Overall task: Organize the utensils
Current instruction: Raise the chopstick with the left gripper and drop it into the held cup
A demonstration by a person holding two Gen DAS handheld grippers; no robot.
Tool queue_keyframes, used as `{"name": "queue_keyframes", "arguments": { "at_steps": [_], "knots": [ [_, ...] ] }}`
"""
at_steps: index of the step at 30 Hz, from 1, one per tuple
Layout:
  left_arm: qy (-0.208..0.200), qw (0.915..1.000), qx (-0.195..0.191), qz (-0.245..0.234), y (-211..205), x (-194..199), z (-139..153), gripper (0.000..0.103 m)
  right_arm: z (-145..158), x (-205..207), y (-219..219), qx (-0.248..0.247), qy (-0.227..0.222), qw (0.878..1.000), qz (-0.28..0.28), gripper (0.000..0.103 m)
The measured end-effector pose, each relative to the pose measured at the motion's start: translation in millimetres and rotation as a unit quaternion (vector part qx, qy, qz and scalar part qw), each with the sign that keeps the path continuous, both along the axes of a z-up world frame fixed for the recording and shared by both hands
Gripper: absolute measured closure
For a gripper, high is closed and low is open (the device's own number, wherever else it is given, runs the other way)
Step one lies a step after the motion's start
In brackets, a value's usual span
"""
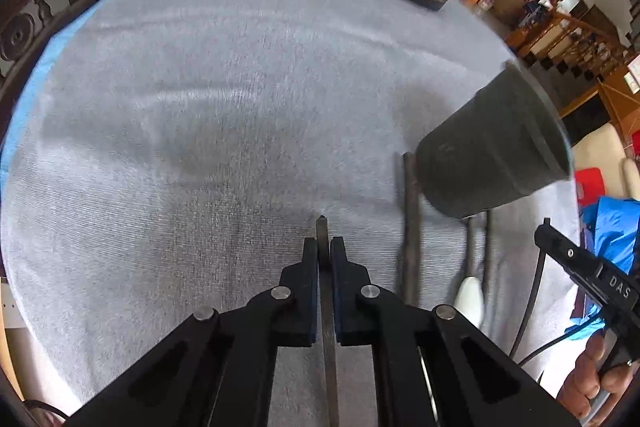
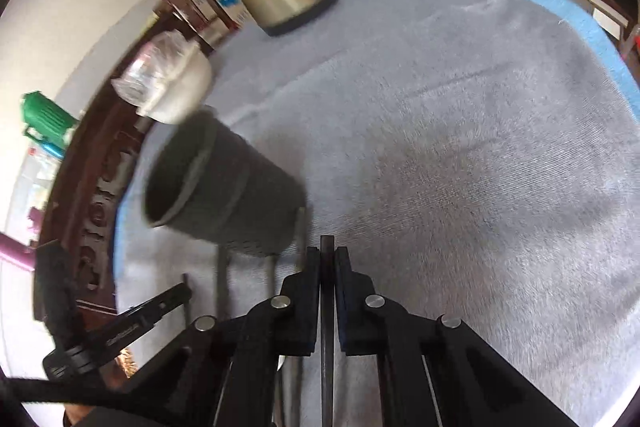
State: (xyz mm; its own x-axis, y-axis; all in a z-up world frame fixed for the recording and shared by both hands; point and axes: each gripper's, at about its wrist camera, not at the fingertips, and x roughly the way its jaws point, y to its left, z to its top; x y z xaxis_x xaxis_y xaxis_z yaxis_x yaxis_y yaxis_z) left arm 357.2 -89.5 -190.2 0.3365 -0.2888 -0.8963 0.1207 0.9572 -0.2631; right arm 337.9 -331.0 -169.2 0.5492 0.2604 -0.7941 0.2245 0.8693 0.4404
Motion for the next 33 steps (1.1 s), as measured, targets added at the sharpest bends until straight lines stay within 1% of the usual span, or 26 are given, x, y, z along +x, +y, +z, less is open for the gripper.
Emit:
{"name": "queue_keyframes", "arguments": {
  "at_steps": [3, 6, 8, 9, 11, 13, 14, 15, 17, 18, 22, 25, 28, 30, 33],
  "knots": [
    [-0.045, 0.999, -0.008, -0.003, -3, -11, 30, 0.097, 17, -18, -2, 0.011, -0.035, 0.999, 0.001, 0.096],
    [-0.105, 0.9944, -0.011, -0.009, -5, -25, 71, 0.098, 37, -33, -1, 0.013, -0.077, 0.997, 0.0, 0.096],
    [-0.146, 0.989, -0.019, -0.013, -7, -34, 101, 0.098, 53, -45, 1, 0.011, -0.108, 0.994, -0.001, 0.096],
    [-0.16, 0.9867, -0.024, -0.014, -4, -38, 111, 0.098, 65, -52, 3, 0.007, -0.133, 0.991, -0.001, 0.096],
    [-0.193, 0.9805, -0.034, -0.016, 2, -47, 134, 0.098, 80, -59, 6, 0.0, -0.162, 0.987, -0.003, 0.096],
    [-0.218, 0.975, -0.037, -0.016, 5, -55, 152, 0.098, 100, -72, 12, -0.018, -0.205, 0.979, -0.006, 0.096],
    [-0.231, 0.9721, -0.038, -0.015, 7, -57, 159, 0.097, 105, -75, 14, -0.025, -0.216, 0.976, -0.007, 0.096],
    [-0.244, 0.9689, -0.04, -0.016, 8, -60, 167, 0.098, 116, -81, 19, -0.041, -0.237, 0.971, -0.011, 0.096],
    [-0.26, 0.9647, -0.039, -0.02, 8, -59, 183, 0.097, 128, -84, 23, -0.055, -0.26, 0.964, -0.015, 0.096],
    [-0.263, 0.9637, -0.04, -0.021, 9, -52, 184, 0.097, 137, -86, 26, -0.061, -0.274, 0.96, -0.017, 0.096],
    [-0.287, 0.9564, -0.047, -0.03, 7, -49, 213, 0.097, 171, -85, 33, -0.067, -0.319, 0.945, -0.021, 0.096],
    [-0.311, 0.948, -0.056, -0.035, 2, -44, 239, 0.097, 195, -81, 34, -0.067, -0.342, 0.937, -0.025, 0.096],
    [-0.337, 0.9386, -0.065, -0.035, -5, -38, 260, 0.097, 221, -72, 34, -0.075, -0.373, 0.924, -0.042, 0.096],
    [-0.345, 0.9355, -0.07, -0.035, -8, -32, 269, 0.097, 231, -67, 34, -0.075, -0.385, 0.918, -0.051, 0.096],
    [-0.354, 0.9307, -0.088, -0.03, -11, -21, 274, 0.097, 244, -60, 31, -0.082, -0.41, 0.905, -0.076, 0.096]
  ]
}}
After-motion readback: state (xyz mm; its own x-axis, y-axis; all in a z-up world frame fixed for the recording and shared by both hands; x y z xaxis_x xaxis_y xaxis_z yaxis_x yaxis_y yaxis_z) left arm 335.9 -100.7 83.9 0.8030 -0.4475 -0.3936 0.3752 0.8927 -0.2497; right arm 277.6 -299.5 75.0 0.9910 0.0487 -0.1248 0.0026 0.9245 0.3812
